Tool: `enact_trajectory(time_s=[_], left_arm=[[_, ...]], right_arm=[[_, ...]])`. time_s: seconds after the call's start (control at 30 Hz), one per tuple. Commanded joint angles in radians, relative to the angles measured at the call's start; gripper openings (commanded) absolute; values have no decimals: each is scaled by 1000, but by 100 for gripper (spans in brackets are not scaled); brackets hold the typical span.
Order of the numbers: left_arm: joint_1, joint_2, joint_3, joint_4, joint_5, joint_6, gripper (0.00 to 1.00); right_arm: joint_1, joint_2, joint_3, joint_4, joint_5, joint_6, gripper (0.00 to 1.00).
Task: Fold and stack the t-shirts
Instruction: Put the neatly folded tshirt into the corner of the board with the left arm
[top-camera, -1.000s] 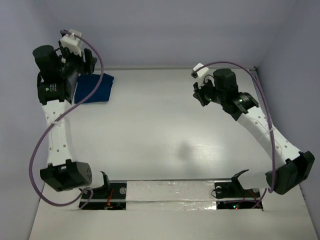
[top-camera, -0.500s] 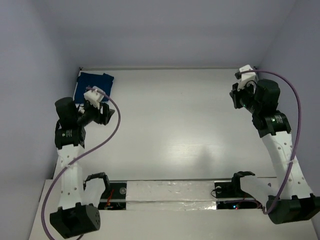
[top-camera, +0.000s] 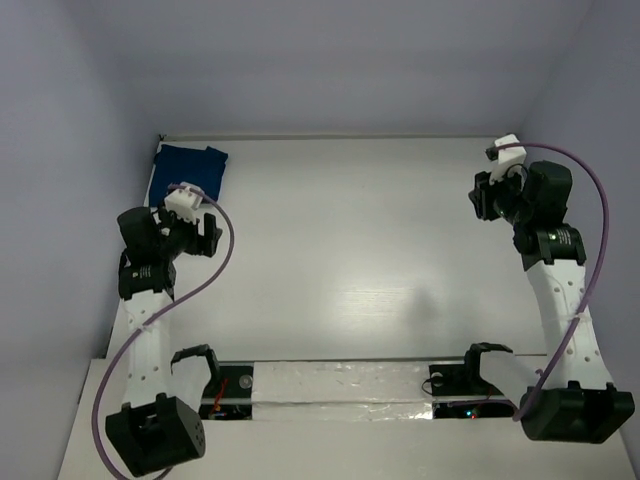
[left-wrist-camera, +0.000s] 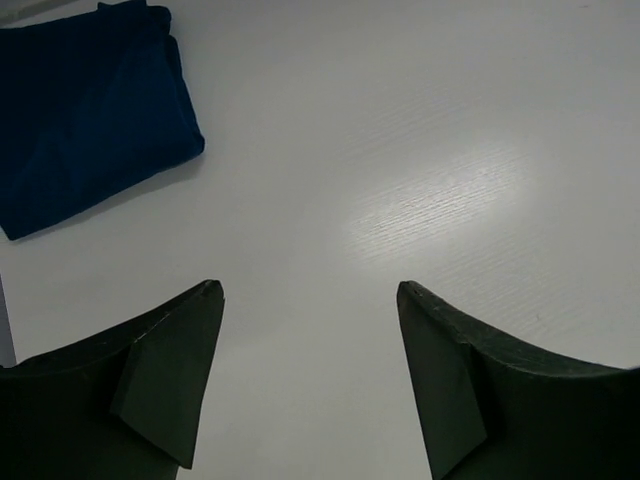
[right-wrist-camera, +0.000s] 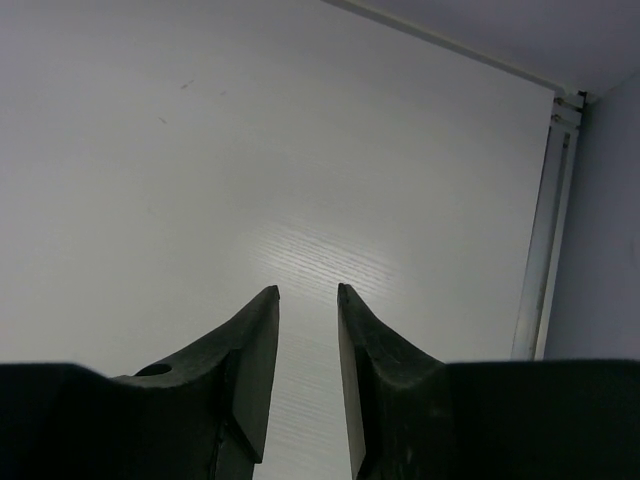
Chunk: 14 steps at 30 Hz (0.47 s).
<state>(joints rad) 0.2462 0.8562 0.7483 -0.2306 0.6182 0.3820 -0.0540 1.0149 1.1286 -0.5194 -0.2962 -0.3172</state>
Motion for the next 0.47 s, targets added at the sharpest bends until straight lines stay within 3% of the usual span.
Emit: enact_trajectory(time_s=[0.0, 0.33, 0.43], left_arm=[[41, 32, 42, 53, -25, -38, 68], [90, 69, 45, 36, 57, -28, 68], [90, 63, 43, 36, 72, -25, 68]], right_arm=[[-46, -26, -1, 27, -41, 3, 36], [-73, -4, 2, 18, -86, -22, 31], [-73, -4, -4, 25, -89, -22, 36]])
